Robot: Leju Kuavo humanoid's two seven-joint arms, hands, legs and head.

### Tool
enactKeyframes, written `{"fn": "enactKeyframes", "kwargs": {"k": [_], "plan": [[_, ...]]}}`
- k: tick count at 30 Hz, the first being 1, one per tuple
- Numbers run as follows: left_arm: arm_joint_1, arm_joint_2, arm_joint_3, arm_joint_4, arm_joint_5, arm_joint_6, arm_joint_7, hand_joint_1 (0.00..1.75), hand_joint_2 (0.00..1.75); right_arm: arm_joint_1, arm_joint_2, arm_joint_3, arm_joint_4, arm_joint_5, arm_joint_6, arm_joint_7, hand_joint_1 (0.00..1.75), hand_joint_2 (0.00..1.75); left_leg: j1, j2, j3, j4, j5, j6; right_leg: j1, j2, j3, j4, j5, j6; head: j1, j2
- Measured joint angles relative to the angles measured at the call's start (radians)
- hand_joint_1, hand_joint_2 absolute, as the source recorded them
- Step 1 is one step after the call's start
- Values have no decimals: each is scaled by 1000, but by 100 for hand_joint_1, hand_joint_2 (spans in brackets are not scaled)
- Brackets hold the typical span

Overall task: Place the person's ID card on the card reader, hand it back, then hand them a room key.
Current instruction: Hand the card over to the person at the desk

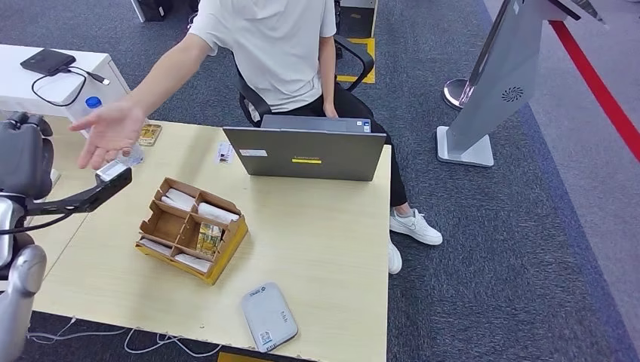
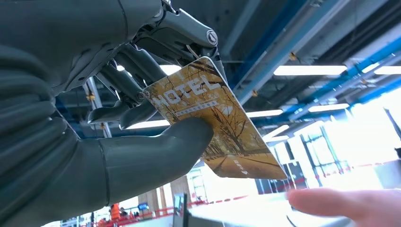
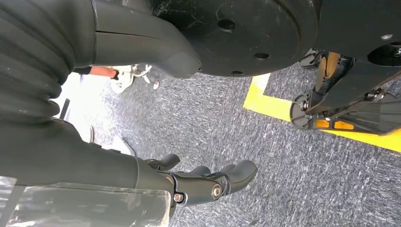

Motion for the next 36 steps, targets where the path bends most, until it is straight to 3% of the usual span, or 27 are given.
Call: {"fn": "enactKeyframes", "kwargs": {"k": [10,14,36], "plan": [[-104,62,0,61,0,-16,-1,175,175,-2,0,10,0,7,4,4,0,175,0,1,0,0,0,0,0,1,-1,0,0,0,0,0],[-108,74,0,84,0,-15,-1,0,175,-3,0,12,0,8,4,7,0,175,0,3,0,0,0,0,0,3,-2,0,1,0,0,0],[-104,121,34,123,28,5,14,0,175,-4,0,24,0,11,3,7,0,175,0,2,-1,0,0,0,0,3,-2,0,1,0,0,0]]}}
